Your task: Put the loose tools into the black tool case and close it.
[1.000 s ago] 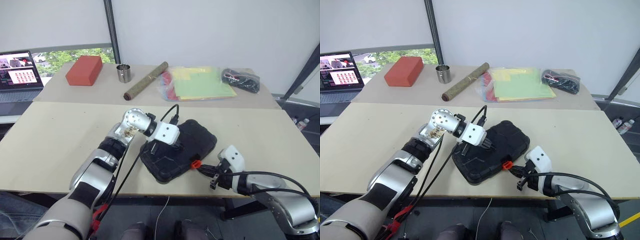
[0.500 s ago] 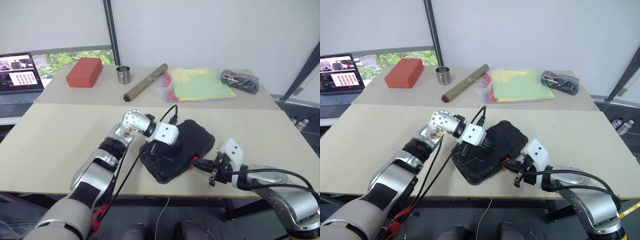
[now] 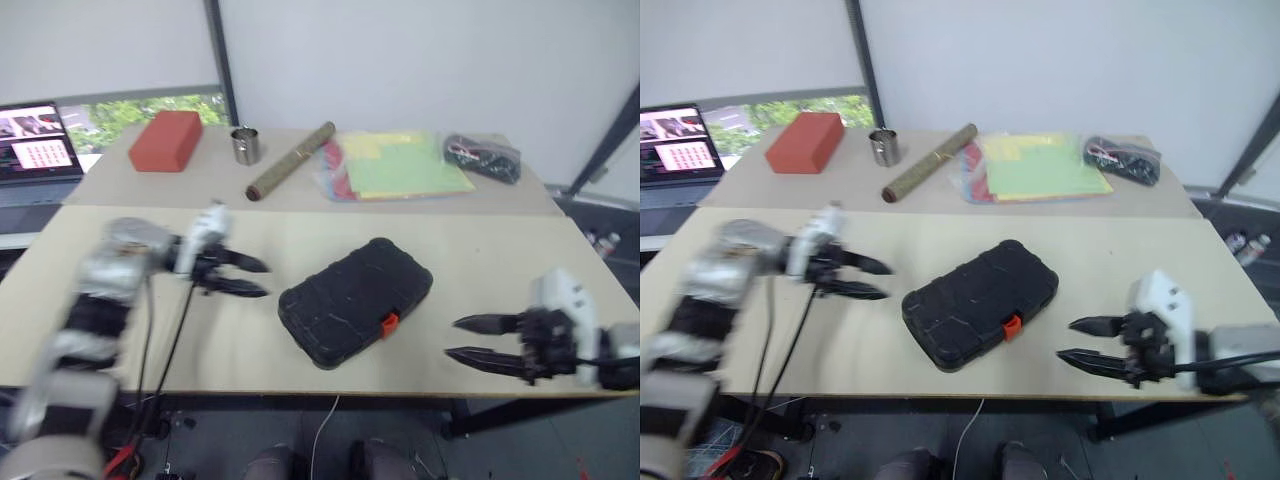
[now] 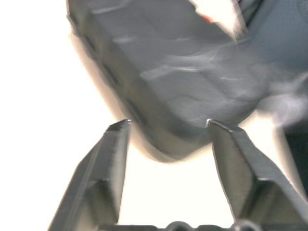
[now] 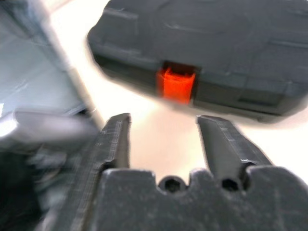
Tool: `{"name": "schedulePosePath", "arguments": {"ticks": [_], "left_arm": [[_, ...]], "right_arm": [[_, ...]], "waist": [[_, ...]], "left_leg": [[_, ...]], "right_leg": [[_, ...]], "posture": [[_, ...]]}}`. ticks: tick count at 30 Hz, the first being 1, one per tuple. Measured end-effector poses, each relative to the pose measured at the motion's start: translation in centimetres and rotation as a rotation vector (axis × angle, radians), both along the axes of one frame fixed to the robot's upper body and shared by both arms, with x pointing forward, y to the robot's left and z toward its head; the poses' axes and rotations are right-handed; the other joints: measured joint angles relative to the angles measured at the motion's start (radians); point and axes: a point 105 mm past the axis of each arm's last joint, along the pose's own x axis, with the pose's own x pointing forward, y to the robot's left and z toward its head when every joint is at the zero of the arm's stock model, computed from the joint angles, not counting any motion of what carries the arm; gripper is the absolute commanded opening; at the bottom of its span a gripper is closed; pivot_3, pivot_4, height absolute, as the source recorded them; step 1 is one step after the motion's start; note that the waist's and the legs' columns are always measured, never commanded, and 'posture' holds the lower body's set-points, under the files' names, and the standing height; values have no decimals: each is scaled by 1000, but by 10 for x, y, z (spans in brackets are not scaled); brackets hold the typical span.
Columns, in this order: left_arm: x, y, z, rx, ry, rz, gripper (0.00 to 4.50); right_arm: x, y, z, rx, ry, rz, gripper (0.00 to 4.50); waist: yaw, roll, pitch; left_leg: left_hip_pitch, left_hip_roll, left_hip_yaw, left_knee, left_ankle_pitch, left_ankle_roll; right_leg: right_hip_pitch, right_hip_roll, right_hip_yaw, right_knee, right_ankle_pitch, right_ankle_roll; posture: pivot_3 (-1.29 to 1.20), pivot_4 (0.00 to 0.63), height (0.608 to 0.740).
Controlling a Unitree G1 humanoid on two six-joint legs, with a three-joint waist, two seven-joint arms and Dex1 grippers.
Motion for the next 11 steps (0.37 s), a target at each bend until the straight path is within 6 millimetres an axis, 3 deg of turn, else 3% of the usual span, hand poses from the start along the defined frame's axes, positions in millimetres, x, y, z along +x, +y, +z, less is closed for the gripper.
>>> {"name": "schedulePosePath", "arguments": {"ticks": [1,2,4,8,11], "left_arm": [[-9,8,12,-5,4,28,4500],[-21,11,21,-6,-8,20,4500],[-29,12,16,-11,10,17,4500],[-36,15,-12,-20,79,67,4500],[-33,11,-9,-21,33,87,4500]], "right_arm": [[0,-9,11,5,-12,-9,4450],[-1,-13,19,4,-16,19,4450],[-2,-14,22,3,-13,46,4450],[3,-18,24,17,-18,78,4450],[6,-15,22,8,-20,103,4450]], "waist": [[4,0,0],[15,3,0],[26,8,1],[38,10,4],[39,10,5]], "left_leg": [[3,-1,-1,-1,-1,0],[7,-2,-3,-1,-3,0],[8,-4,-6,-1,-7,-7],[6,-4,-5,-1,-8,-8],[5,-4,-5,-1,-8,-8]], "right_leg": [[3,0,-1,-1,-1,1],[8,-2,-1,-2,-4,3],[11,-4,-1,-3,-6,5],[10,-5,-1,-2,-6,5],[9,-5,-1,-2,-6,5]], "posture": [[0,150,736],[0,150,736],[0,150,736],[0,150,736],[0,150,736]]}}
